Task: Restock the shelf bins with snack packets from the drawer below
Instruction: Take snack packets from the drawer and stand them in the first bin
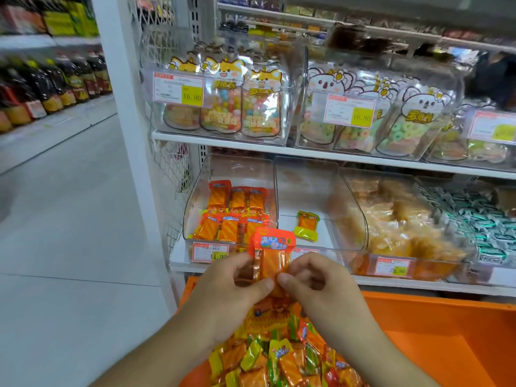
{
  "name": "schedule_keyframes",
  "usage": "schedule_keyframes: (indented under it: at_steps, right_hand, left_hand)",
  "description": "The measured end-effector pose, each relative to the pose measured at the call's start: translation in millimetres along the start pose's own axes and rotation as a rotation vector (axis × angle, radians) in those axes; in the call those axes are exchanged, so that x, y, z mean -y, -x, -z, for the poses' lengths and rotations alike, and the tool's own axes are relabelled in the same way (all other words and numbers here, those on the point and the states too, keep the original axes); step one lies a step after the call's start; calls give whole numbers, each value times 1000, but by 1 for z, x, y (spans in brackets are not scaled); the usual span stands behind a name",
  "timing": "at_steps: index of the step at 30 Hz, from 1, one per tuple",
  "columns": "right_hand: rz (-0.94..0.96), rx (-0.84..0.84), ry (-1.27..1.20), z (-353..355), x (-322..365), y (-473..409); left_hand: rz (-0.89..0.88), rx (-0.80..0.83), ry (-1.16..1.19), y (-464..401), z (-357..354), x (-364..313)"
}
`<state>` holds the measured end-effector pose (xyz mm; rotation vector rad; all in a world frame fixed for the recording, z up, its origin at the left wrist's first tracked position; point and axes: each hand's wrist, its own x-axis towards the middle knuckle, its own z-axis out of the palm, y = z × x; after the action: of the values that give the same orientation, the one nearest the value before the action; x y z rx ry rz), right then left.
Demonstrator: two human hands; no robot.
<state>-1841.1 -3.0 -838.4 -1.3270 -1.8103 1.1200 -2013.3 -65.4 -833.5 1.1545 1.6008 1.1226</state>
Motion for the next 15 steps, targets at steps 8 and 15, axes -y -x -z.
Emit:
schedule_keyframes:
  at_steps: [8,15]
  right_hand:
    - [253,213,487,9,15,-42]
    - [274,248,542,-2,-12,-68]
  left_hand:
    - [97,-294,84,-107,41,-11]
    - [178,-348,42,-239,33,7]
